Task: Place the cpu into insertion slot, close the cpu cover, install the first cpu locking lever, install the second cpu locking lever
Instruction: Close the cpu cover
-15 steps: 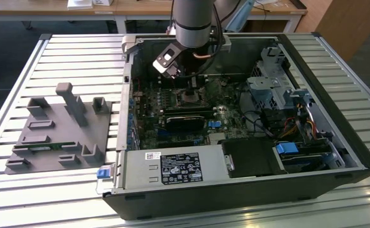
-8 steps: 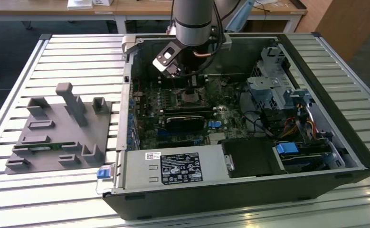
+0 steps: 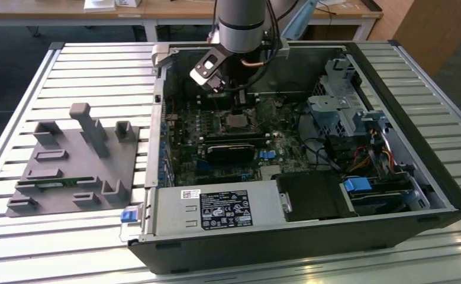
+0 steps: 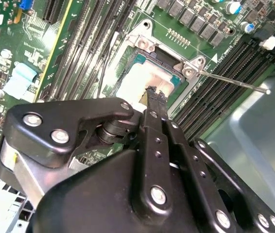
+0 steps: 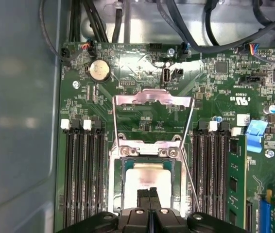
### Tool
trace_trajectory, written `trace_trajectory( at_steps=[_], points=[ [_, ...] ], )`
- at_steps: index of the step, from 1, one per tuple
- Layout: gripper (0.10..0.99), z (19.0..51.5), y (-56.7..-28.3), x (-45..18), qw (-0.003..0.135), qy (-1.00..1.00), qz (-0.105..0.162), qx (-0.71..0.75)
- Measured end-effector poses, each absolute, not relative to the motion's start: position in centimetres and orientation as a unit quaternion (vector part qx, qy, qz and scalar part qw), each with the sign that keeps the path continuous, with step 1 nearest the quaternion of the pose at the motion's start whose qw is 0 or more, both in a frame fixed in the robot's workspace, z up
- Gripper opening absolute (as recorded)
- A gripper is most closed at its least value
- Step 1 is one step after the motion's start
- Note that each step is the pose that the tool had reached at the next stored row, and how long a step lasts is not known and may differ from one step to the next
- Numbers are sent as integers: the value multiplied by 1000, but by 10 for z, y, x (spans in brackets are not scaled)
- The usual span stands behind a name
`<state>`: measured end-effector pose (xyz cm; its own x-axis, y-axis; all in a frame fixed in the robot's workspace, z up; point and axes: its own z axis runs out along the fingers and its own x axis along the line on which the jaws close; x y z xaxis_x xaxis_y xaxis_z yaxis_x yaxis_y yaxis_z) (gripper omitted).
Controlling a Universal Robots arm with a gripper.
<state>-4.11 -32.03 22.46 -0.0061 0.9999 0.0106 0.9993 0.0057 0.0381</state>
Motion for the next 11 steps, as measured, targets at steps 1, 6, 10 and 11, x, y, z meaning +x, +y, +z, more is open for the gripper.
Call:
trace_trajectory(
  at_steps=[1,6,10,11],
  points=[
    [106,225,-320,-41,10,709,17,705],
    [106,226,-321,-41,10,709,17,705],
    [106,226,-324,-41,10,709,17,705],
    [106,226,-324,-41,10,709,17,705]
  ],
)
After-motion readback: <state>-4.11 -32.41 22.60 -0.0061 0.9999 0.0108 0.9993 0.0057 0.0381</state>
